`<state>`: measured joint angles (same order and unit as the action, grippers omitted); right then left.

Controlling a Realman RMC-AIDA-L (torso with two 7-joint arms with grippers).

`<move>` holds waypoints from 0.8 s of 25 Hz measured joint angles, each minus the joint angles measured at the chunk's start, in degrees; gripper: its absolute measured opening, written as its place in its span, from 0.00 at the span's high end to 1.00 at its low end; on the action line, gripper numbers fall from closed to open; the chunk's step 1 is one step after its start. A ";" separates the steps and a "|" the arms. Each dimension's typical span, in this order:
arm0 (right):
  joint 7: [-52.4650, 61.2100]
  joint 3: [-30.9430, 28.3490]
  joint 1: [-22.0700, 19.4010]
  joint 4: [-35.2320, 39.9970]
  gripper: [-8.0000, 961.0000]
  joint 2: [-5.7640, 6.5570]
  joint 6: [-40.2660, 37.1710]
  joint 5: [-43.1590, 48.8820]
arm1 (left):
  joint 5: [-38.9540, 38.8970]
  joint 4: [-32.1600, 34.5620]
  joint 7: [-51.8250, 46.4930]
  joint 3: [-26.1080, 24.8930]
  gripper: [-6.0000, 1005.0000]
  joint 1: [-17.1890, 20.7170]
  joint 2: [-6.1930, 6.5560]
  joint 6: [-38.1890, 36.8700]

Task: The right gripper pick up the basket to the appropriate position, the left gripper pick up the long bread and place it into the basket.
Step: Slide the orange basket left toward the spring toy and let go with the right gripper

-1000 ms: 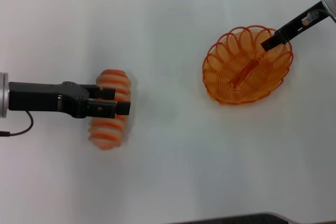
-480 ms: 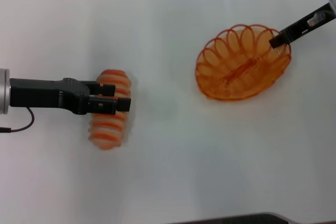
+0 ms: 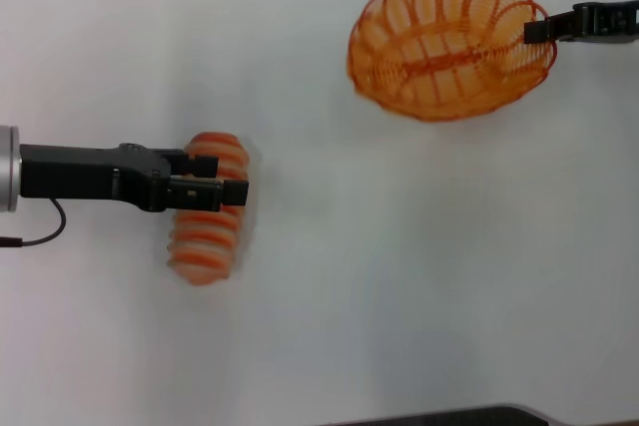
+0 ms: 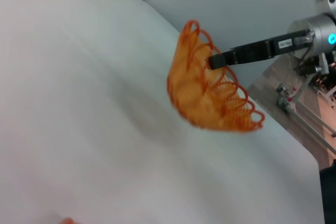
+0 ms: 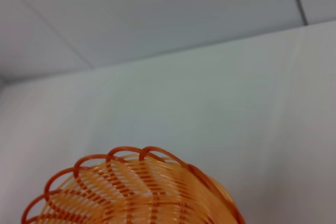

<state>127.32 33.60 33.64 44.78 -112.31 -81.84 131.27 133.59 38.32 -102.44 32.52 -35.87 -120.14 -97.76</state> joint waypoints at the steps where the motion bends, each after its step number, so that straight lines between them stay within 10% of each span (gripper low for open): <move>1: -0.01 -0.57 -0.94 -0.20 0.88 -0.62 0.67 -1.27 | 0.00 0.00 -0.01 -0.01 0.14 -0.06 0.00 0.04; 12: -4.69 -2.80 -3.90 -11.72 0.90 -5.70 8.64 -10.45 | -2.06 0.00 -0.17 -0.20 0.14 -1.05 0.12 1.41; 20: -6.94 -2.59 -2.81 -16.27 0.88 -6.49 11.77 -10.54 | -2.17 0.00 -0.21 -0.18 0.14 -1.62 0.10 2.79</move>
<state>120.39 31.01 30.84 28.51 -118.80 -70.07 120.73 131.42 38.32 -102.65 32.34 -37.48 -120.05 -94.97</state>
